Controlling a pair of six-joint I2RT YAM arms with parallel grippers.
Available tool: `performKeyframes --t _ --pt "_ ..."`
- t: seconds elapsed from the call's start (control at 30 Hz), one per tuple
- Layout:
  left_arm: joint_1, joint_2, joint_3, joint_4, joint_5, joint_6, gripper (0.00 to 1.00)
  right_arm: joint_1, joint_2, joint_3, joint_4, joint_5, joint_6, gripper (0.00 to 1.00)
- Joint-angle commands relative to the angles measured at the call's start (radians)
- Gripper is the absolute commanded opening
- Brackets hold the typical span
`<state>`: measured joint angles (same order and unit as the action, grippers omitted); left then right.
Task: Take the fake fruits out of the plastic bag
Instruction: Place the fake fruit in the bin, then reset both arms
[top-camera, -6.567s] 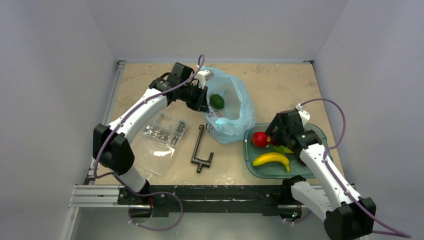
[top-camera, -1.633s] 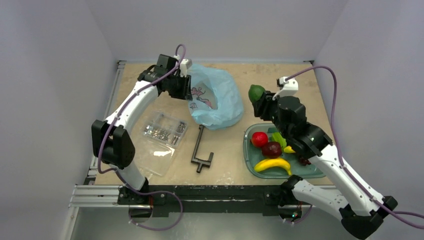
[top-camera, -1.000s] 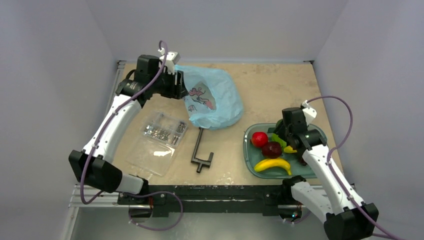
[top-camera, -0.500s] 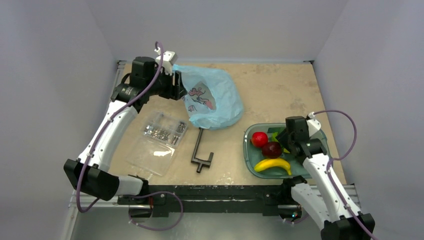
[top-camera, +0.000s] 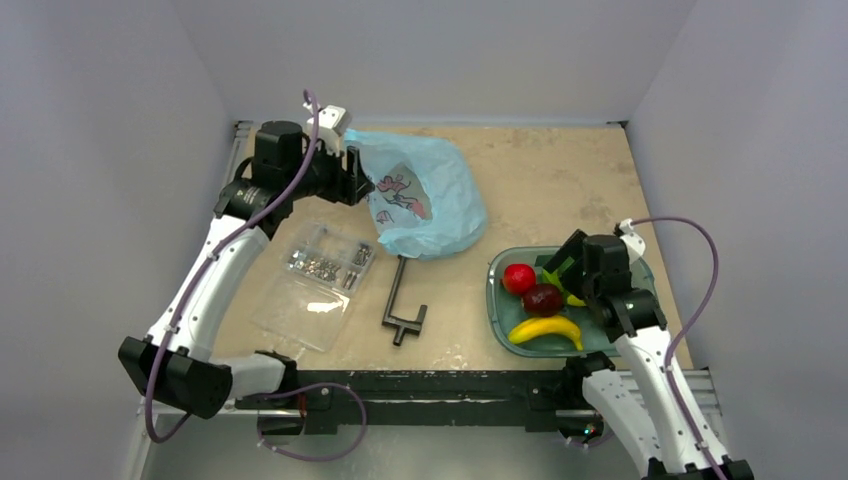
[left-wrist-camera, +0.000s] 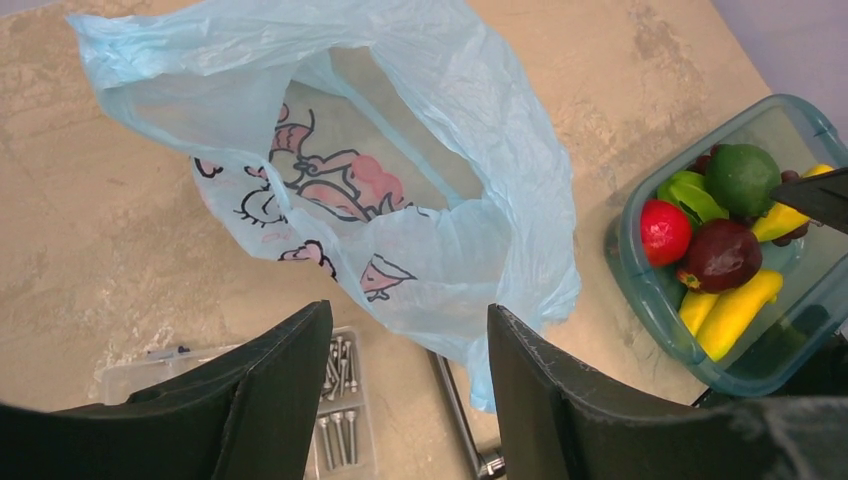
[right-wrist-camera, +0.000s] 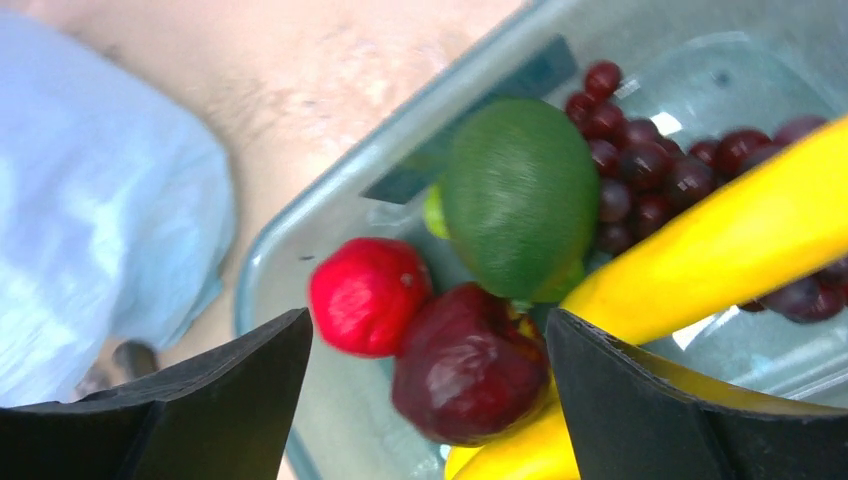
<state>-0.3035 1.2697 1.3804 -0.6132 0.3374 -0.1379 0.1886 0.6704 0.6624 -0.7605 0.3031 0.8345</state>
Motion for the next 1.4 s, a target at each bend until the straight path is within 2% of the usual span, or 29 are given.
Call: performKeyframes --t 0.0,0.1,0.27,0.37,0.6,0.97,1.37 --pt "-0.025 -0.061 -0.014 0.065 0.023 0.019 0.58 -0.003 -0.038 0.168 0.062 -0.126 -0.186 0.9" --pt "-0.051 -0.117 -0.022 0.094 0.008 0.015 0.6 -0.003 -0.074 0.26 0.068 -0.172 -0.273 0.95" --pt "-0.055 -0.22 0.126 0.009 -0.057 -0.032 0.62 -0.003 -0.186 0.377 0.086 -0.163 -0.371 0.99" --pt "-0.055 -0.31 0.177 -0.013 -0.096 -0.072 0.64 -0.003 -0.225 0.462 0.088 -0.107 -0.413 0.99" --pt "-0.055 -0.533 0.151 -0.007 -0.184 -0.157 0.67 -0.003 -0.236 0.618 0.034 0.076 -0.453 0.99" --pt "-0.055 -0.703 0.146 -0.059 -0.231 -0.16 0.66 -0.004 -0.333 0.594 0.112 0.186 -0.466 0.99" --pt "-0.055 -0.712 0.137 -0.102 -0.232 -0.152 0.66 -0.003 -0.345 0.588 0.123 0.204 -0.486 0.99"
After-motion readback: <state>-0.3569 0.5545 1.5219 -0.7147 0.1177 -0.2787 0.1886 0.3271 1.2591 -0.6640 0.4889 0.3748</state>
